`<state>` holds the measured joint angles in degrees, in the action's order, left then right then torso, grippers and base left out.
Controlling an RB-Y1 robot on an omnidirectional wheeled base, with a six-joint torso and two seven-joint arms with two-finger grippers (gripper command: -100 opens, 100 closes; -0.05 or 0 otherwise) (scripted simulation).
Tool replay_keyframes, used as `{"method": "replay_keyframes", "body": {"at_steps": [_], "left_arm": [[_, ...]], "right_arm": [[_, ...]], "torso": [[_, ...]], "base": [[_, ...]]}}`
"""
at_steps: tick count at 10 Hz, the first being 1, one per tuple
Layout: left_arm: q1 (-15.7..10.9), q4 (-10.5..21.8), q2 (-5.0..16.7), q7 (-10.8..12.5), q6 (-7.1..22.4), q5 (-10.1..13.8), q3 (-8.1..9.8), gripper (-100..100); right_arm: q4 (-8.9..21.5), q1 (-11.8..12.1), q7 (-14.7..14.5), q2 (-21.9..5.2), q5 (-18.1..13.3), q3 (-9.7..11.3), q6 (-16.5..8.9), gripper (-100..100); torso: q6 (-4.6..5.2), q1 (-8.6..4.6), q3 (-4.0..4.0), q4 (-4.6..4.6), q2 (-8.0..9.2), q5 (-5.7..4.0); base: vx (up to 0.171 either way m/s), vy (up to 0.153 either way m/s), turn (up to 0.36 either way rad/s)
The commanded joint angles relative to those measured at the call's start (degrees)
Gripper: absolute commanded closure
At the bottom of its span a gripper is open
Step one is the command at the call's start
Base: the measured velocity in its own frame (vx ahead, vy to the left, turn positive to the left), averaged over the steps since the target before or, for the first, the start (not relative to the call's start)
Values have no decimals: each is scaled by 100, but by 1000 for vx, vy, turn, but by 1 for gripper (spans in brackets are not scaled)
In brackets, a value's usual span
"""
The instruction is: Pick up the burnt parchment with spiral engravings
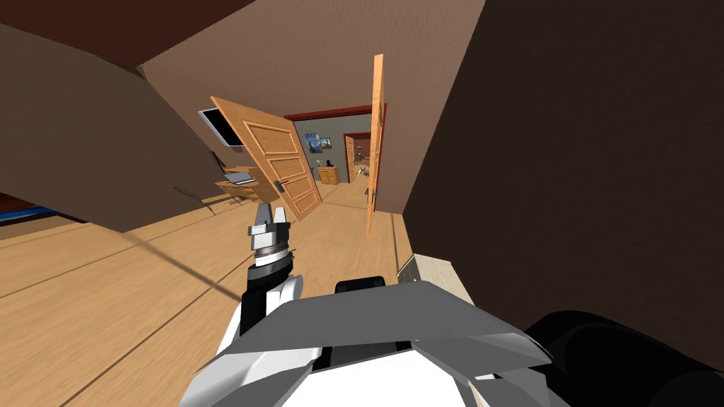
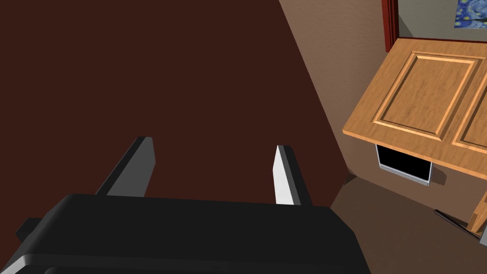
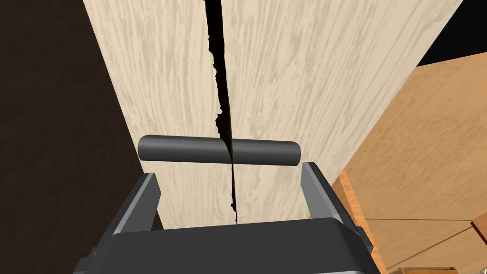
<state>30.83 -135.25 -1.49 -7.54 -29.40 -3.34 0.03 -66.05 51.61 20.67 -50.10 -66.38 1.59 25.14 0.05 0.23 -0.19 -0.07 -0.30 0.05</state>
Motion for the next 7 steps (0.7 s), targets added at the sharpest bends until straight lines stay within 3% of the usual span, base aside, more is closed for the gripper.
{"method": "replay_keyframes", "body": {"at_steps": [1,4,5,6,7], "left_arm": [[0,0,0,0,0,0,0,0],[-1,0,0,0,0,0,0,0],[0,0,0,0,0,0,0,0],[-1,0,0,0,0,0,0,0],[-1,0,0,0,0,0,0,0]], "right_arm": [[181,-34,17,-19,-32,25,61,-100],[416,54,54,71,-159,150,107,-100],[296,101,99,14,-135,119,81,-100],[306,101,97,17,-139,124,85,0],[591,-48,-189,23,148,358,157,-100]], "torso": [[0,0,0,0,0,0],[1,-1,13,5,22,0],[1,-1,13,5,22,1],[1,-2,17,6,29,1],[2,-3,20,8,35,0]], "base": [[57,1,34],[42,6,69],[19,3,6],[0,0,0],[-15,13,144]]}}
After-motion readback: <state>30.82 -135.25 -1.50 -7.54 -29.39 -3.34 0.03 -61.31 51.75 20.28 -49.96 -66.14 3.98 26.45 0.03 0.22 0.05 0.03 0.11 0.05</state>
